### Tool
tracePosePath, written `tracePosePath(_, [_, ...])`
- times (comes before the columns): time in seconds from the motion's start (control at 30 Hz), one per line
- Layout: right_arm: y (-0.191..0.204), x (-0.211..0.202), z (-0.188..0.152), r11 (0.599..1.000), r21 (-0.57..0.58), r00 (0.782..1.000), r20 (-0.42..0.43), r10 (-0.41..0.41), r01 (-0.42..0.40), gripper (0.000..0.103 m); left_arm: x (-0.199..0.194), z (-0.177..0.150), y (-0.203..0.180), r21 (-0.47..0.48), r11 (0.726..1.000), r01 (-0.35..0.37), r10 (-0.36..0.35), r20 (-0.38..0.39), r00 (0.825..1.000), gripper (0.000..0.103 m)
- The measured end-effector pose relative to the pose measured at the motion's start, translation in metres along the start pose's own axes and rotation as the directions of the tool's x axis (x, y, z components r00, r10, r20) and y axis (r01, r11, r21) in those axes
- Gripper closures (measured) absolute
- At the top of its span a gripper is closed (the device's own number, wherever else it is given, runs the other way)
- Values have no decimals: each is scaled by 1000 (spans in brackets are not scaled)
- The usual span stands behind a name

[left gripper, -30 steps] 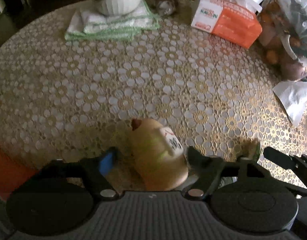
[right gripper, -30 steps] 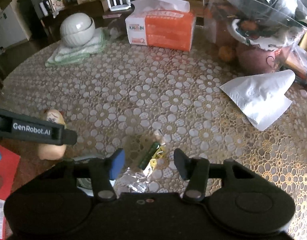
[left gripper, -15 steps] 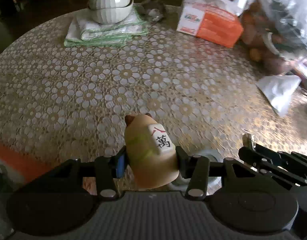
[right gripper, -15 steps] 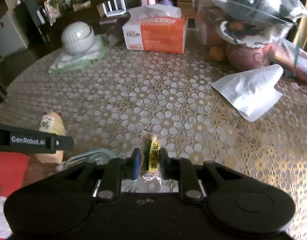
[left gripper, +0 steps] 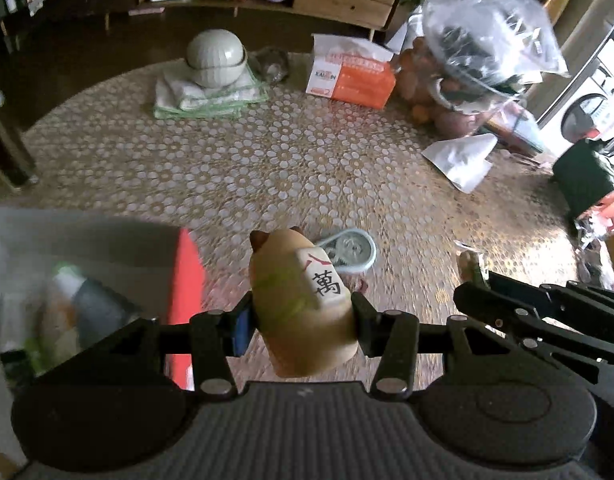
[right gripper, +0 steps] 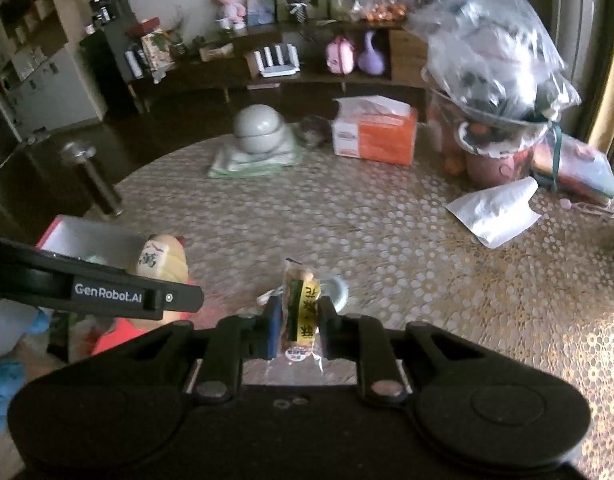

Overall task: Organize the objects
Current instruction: 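Carry the piggy and snack stick over the shoebox with both tools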

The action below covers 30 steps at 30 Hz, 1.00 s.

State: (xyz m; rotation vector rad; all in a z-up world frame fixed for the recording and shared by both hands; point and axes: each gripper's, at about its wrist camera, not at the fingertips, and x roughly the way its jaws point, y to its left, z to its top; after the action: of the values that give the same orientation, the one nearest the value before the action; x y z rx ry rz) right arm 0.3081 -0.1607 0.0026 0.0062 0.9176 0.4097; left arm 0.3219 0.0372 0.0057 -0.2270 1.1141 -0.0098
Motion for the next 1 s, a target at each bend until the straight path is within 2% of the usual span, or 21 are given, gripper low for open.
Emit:
tracePosePath(0.2, [46, -33, -12, 999, -47, 999, 23, 23, -22, 85, -49, -27, 25, 6, 1000, -12, 12, 36, 999, 55])
tracePosePath(0.4, [94, -42, -23, 993, -100, 997, 30, 70, -66, 85, -84, -51, 64, -13, 999, -35, 35, 59, 998, 55])
tracePosePath(0.67, [154, -29, -28, 981, -148, 992, 6, 127, -125, 85, -108, -72, 120, -60, 995, -81, 85, 73, 994, 55])
tracePosePath(1.0, [203, 9, -31, 972, -171, 987, -48, 155, -161, 85, -105, -80, 177, -104, 985, -137, 143, 55, 988, 54])
